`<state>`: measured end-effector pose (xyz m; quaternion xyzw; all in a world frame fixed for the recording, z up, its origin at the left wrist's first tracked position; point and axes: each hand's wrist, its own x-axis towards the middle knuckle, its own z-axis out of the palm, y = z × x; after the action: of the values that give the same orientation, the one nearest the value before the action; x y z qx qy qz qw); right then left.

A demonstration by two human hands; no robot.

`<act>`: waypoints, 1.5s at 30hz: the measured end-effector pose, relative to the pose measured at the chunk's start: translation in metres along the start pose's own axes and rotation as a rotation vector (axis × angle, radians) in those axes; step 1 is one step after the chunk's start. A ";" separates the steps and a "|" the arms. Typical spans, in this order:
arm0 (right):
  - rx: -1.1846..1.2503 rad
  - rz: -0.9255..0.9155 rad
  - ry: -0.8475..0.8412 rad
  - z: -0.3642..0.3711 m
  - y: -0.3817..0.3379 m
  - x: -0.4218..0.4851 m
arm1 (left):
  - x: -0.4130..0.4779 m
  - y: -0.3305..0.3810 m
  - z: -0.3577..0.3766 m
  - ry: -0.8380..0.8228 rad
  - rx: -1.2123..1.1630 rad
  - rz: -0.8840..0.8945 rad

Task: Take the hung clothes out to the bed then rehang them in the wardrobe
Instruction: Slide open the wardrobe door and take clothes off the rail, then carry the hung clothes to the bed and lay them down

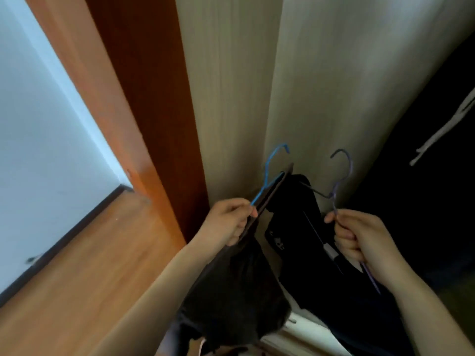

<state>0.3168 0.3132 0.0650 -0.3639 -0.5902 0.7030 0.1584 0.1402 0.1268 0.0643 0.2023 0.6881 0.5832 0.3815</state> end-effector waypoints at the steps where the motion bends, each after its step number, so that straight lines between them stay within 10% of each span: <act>1: 0.010 0.072 -0.037 0.000 0.020 -0.004 | -0.008 -0.019 -0.002 -0.009 -0.002 -0.042; 14: -0.417 0.521 -0.631 0.054 0.145 -0.035 | -0.182 -0.184 -0.028 0.428 -0.181 -0.334; 28: -0.567 0.299 -1.180 0.291 0.148 -0.057 | -0.333 -0.228 -0.106 1.346 -0.527 -0.253; 45: -0.608 -0.012 -1.452 0.695 0.127 -0.052 | -0.382 -0.226 -0.410 1.866 -0.697 -0.083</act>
<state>-0.1071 -0.2495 -0.0109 0.1622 -0.7145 0.5717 -0.3693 0.1052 -0.4695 -0.0292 -0.4845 0.5094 0.6643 -0.2539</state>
